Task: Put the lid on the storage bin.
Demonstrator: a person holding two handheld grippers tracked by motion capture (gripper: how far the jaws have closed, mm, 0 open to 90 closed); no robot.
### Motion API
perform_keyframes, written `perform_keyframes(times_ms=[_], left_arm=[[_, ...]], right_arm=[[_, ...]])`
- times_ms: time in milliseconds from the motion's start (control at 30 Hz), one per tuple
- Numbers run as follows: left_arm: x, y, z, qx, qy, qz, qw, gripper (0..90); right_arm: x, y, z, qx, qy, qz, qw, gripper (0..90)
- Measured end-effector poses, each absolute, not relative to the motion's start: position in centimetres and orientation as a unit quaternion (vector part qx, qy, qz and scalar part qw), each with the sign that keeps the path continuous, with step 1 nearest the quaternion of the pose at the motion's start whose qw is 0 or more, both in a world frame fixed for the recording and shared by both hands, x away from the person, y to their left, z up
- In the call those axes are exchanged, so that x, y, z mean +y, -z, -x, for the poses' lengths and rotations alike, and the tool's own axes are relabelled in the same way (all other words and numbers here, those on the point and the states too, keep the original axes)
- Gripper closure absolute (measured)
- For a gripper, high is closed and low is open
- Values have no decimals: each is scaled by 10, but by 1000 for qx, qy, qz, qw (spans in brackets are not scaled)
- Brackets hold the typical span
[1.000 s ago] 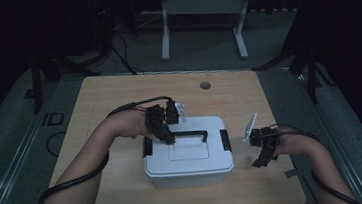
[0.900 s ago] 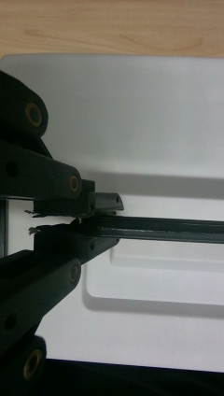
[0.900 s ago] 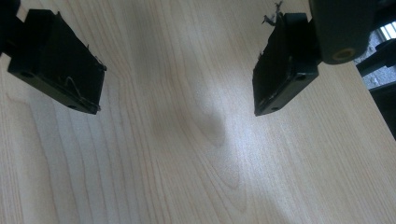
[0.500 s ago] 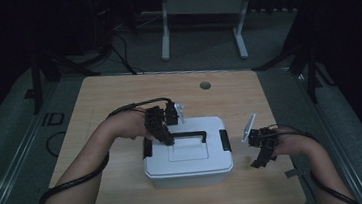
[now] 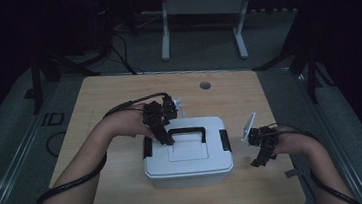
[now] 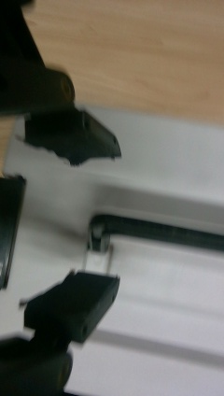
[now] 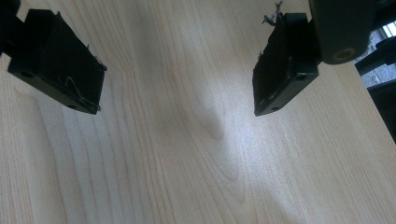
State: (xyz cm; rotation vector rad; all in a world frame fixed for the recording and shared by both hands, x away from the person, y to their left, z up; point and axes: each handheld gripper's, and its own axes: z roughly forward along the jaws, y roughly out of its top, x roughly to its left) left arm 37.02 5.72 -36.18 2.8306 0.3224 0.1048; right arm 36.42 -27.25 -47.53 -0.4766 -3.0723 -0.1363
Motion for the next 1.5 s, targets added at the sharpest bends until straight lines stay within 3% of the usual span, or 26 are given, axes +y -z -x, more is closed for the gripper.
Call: perform_keyframes(times_ms=[100, 367, 1067, 1500], left_arm=[[65, 360, -371, 132, -51, -978, 150, 152], [99, 361, -371, 162, -69, -968, 178, 27], [195, 386, -356, 240, -103, -943, 208, 22], [229, 413, -347, 277, -102, -933, 207, 21]], right_arm=[[-273, 475, -364, -987, 43, 154, 14, 165], [-276, 475, -363, -986, 45, 158, 14, 165], [-277, 475, -366, -985, 51, 165, 6, 164], [-277, 476, -366, -984, 49, 169, 6, 165]])
